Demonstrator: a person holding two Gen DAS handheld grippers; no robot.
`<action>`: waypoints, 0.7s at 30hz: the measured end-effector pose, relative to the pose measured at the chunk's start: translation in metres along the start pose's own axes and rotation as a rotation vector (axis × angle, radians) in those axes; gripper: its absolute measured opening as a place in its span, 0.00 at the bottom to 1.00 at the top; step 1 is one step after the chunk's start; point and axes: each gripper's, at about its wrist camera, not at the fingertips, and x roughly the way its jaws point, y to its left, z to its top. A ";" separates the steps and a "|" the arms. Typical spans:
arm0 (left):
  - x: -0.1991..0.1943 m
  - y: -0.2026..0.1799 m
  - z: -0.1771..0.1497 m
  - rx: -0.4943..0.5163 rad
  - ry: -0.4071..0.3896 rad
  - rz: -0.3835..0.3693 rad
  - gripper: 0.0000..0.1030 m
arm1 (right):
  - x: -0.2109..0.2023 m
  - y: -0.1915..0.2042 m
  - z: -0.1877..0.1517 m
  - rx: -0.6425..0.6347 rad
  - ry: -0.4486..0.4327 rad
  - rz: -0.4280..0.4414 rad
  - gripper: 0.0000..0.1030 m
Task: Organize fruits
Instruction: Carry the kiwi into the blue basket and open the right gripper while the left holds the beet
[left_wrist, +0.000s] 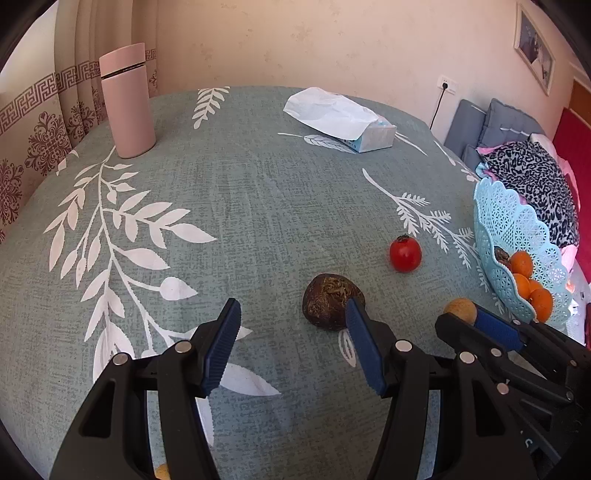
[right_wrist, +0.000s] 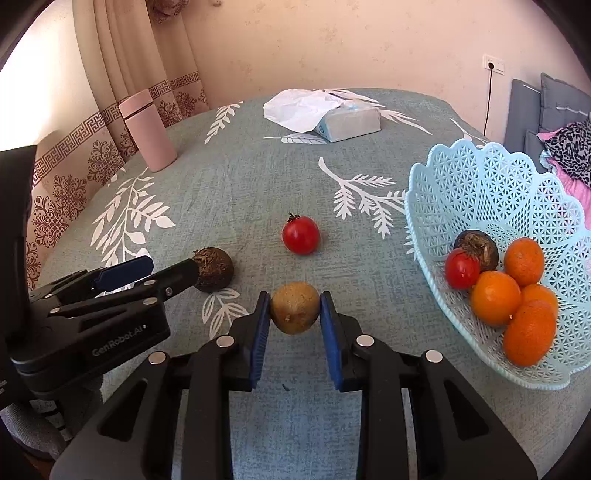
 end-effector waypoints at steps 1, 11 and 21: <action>0.001 -0.002 0.000 0.005 0.002 0.000 0.58 | -0.005 -0.001 -0.001 0.004 -0.010 0.000 0.27; 0.020 -0.024 0.004 0.065 0.053 -0.003 0.58 | -0.037 -0.016 -0.008 0.050 -0.069 0.009 0.27; 0.028 -0.029 0.005 0.098 0.048 -0.004 0.41 | -0.059 -0.033 -0.011 0.104 -0.122 -0.008 0.27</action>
